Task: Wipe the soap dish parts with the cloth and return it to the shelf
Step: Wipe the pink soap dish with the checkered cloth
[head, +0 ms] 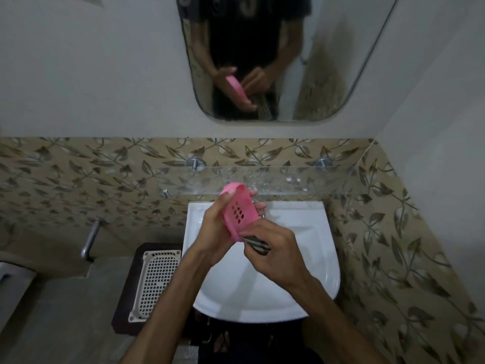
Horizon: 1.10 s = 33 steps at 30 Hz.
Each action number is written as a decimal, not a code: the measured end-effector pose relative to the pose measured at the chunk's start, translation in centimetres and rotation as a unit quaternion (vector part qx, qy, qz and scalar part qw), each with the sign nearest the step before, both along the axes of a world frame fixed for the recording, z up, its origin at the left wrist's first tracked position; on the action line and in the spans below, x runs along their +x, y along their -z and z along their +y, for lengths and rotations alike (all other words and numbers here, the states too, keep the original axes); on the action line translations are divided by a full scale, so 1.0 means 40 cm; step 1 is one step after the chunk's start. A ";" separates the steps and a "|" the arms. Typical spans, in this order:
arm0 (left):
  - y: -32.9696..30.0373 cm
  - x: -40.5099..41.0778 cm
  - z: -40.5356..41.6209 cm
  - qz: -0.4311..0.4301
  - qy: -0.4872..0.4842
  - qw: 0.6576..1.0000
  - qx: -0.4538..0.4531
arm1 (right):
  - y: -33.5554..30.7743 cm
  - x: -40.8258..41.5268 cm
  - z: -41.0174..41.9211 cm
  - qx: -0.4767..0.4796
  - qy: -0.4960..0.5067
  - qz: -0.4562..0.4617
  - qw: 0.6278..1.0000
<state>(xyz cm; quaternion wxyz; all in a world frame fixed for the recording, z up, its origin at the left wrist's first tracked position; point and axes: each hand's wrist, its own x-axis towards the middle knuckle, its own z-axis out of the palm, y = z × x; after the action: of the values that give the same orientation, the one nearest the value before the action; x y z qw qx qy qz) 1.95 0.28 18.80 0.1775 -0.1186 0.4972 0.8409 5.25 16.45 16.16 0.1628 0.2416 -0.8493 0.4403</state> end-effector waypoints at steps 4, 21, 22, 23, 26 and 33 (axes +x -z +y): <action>-0.016 0.005 -0.020 -0.040 0.043 0.995 0.081 | 0.003 0.000 0.013 0.033 -0.007 0.037 0.999; 0.004 0.031 0.076 0.107 -0.085 0.988 0.075 | -0.002 -0.002 -0.028 -0.211 0.098 -0.201 0.952; 0.008 0.032 0.075 0.118 -0.084 0.986 0.084 | 0.000 -0.006 -0.026 -0.217 0.119 -0.201 0.948; 0.011 0.031 0.074 0.128 -0.082 0.984 0.095 | 0.002 -0.008 -0.025 -0.222 0.138 -0.201 0.944; 0.010 0.031 0.072 0.143 -0.081 0.981 0.104 | -0.005 0.003 -0.038 -0.267 0.138 -0.227 0.926; -0.006 0.026 0.075 0.128 -0.090 0.979 0.131 | -0.009 -0.009 -0.040 -0.227 0.139 -0.192 0.945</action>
<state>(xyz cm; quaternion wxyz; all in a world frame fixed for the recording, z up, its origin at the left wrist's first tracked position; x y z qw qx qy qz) 2.98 3.28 19.02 0.0506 -0.0302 0.3888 0.9194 4.91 14.85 16.51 0.1067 -0.0113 -0.7669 0.6328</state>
